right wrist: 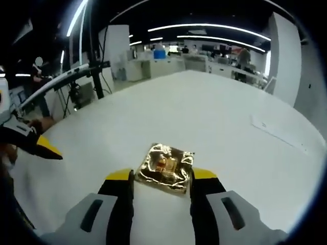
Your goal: Arrange the skincare products in the storage area until every visible bottle or jar stands upright without overlapping.
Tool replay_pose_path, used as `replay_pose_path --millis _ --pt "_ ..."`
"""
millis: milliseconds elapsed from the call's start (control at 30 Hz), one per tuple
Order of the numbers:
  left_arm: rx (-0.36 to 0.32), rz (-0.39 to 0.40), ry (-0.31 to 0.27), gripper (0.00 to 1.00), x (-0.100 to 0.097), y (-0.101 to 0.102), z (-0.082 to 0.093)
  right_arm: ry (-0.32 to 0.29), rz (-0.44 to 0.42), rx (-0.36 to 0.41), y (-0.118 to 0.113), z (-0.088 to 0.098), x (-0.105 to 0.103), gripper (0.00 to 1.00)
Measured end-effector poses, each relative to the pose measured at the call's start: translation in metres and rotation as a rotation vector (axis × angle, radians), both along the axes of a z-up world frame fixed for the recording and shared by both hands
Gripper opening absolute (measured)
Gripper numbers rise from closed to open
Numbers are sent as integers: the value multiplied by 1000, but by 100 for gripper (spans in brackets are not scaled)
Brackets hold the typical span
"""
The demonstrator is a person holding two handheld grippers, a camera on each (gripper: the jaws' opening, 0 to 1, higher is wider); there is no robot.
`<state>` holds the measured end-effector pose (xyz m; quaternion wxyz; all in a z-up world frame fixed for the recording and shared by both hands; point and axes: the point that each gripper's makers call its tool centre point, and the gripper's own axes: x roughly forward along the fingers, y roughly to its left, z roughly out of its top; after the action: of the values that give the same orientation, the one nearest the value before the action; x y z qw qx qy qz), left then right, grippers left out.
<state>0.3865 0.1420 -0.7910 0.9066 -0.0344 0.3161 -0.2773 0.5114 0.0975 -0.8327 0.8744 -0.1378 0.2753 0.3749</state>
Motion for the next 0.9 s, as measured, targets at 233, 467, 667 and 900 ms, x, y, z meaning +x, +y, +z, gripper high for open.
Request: replay_pose_path --millis 233,467,667,900 --pt "8 -22 -15 58 8 2 5 15 32 22 3 -2 -16 43" --pt "-91 36 -14 49 31 7 11 26 62 41 5 0 -32 43" --pt "-169 63 -13 40 54 5 15 24 76 50 3 -1 -38 43" --pt "-178 68 38 38 79 -1 3 23 80 72 2 0 -42 43"
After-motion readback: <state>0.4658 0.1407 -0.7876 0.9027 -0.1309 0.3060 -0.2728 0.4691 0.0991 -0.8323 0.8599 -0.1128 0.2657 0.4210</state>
